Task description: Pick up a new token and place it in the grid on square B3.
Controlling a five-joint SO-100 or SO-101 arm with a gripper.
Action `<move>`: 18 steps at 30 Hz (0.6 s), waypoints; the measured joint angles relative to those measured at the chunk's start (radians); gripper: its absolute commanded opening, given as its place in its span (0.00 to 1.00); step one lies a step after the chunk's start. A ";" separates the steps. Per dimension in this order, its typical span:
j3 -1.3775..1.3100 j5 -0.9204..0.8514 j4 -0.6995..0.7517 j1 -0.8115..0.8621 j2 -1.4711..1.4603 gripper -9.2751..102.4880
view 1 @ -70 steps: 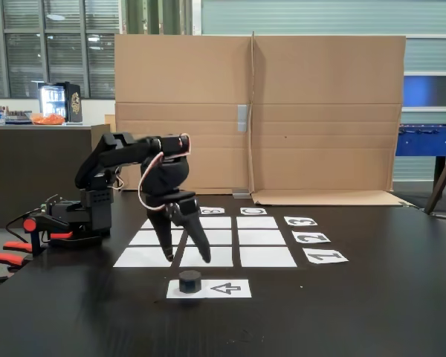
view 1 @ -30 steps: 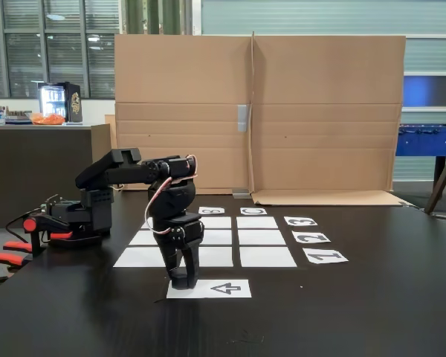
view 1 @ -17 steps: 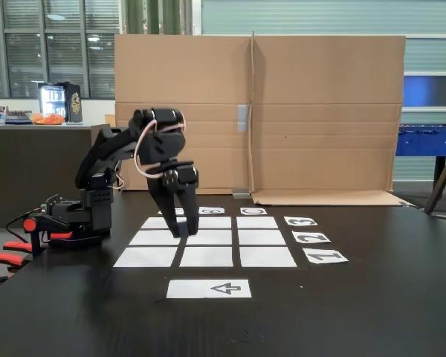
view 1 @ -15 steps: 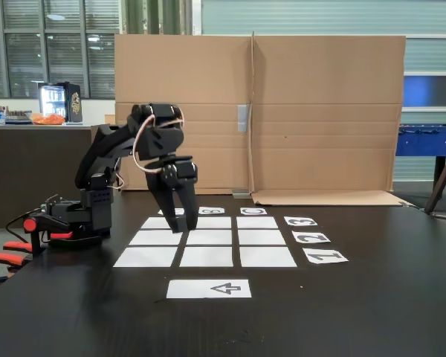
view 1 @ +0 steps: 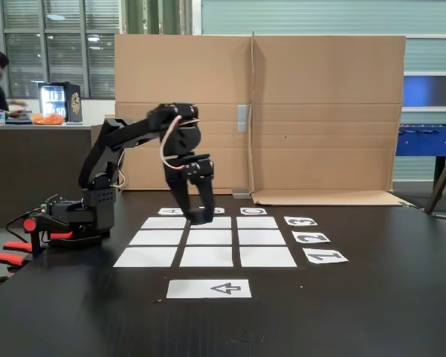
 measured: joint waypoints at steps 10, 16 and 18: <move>0.060 0.106 0.000 -0.275 0.000 0.08; 0.098 0.167 0.000 -0.443 0.000 0.08; 0.103 0.187 0.000 -0.497 0.000 0.08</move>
